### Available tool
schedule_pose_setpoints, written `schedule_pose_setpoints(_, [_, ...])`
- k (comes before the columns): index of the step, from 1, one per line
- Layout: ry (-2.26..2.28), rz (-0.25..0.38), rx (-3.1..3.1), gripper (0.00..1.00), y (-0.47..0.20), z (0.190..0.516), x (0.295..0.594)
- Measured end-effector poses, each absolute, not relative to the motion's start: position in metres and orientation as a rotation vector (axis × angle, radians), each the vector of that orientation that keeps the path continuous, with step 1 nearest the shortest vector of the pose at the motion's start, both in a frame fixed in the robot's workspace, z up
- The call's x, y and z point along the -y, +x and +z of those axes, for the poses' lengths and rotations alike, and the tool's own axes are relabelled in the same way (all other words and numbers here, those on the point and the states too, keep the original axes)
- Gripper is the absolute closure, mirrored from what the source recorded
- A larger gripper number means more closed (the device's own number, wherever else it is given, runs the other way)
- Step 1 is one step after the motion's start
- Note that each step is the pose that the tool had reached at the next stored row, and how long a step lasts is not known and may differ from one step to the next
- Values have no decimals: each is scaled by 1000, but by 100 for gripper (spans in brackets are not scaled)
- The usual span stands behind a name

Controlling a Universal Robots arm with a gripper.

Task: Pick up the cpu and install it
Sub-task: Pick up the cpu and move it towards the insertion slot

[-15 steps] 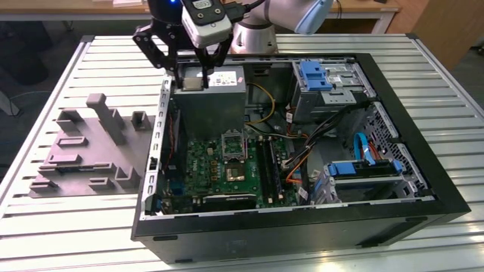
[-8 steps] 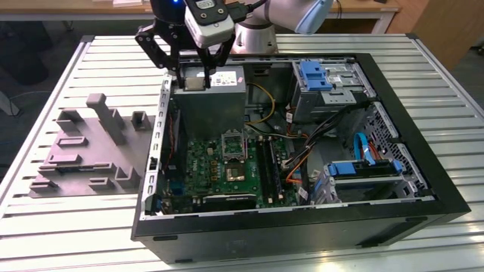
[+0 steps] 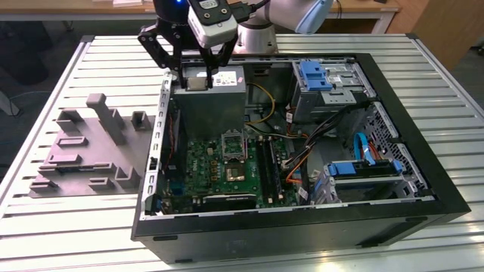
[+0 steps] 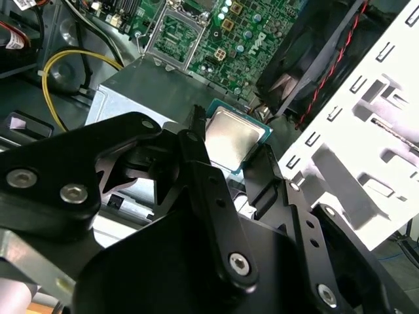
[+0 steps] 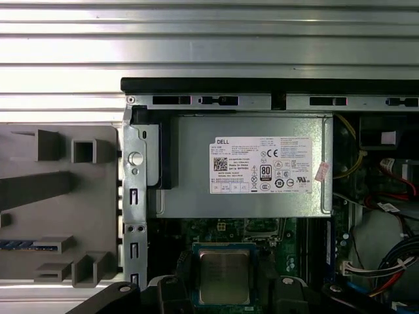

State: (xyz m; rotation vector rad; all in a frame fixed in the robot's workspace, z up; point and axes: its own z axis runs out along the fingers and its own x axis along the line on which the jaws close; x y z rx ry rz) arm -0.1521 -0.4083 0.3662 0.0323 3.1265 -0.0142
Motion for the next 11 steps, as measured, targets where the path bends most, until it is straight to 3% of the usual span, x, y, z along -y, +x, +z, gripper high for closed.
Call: schedule_pose_setpoints(11, [32, -14, -3127, 53, -147, 366, 408])
